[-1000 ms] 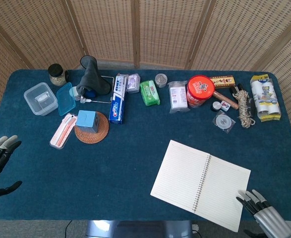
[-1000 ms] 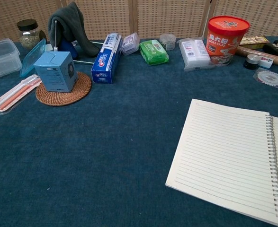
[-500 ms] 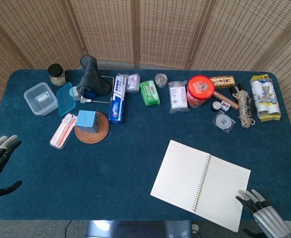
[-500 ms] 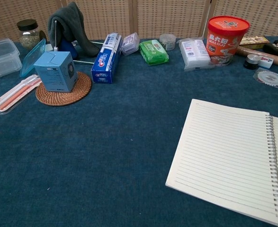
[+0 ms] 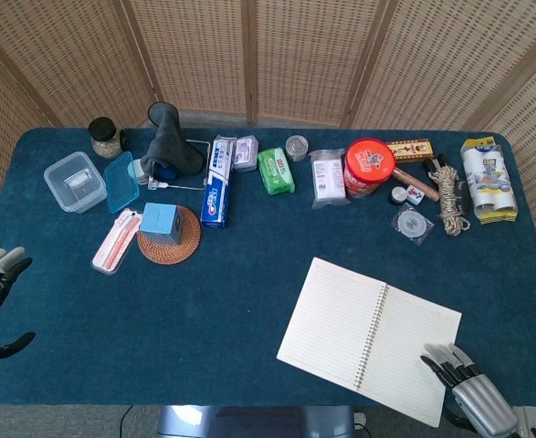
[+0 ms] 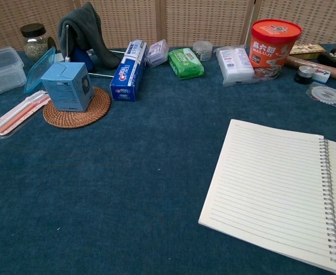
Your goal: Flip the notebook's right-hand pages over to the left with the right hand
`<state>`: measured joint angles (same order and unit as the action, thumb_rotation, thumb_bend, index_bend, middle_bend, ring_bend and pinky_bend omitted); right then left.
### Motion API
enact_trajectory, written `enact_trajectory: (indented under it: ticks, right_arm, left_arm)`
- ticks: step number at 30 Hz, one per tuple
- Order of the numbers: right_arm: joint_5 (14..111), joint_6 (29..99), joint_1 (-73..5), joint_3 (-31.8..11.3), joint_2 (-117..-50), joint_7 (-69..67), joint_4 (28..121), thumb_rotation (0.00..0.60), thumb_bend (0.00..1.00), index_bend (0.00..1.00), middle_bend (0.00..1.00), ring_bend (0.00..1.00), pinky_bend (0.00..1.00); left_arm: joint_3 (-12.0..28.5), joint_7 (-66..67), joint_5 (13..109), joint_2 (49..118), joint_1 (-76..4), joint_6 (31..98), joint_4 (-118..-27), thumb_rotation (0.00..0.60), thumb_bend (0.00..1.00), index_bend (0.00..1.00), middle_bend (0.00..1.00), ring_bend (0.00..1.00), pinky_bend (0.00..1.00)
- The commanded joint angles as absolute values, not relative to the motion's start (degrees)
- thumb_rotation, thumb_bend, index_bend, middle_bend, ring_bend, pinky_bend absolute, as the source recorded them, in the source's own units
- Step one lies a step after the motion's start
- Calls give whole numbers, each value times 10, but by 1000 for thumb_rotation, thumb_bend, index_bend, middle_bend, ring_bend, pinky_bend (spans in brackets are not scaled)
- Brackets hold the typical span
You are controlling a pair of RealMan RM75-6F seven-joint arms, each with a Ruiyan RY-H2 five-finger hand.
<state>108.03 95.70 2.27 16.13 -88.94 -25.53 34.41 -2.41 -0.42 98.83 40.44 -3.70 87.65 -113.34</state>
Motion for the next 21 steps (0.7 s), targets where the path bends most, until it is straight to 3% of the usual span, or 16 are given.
enact_trajectory:
  ticks: [1,7,14,21]
  right_arm:
    - [1083,979,27,159,-901,-260,339,600,551,249,0,1,96]
    - [1079,1024,32,144,-919,-264,332,600,564,506,36,51,195]
    - [1073,1060,6,110,-924,-225,356,600,548,592,55,85,249]
    - [1068,1041,-60,71,-904,-177,405,600,520,614,60,92,267]
  left_arm:
    - [-25,-7,988,405,-36,877,-1131,600,25,0,0,0,46]
    - [-25,-11,989,406,-34,880,-1128,600,26,0,0,0,46]
    - [-26,-20,992,410,-33,881,-1123,600,26,0,0,0,45]
    - [-25,-29,992,413,-34,882,-1117,600,26,0,0,0,46]
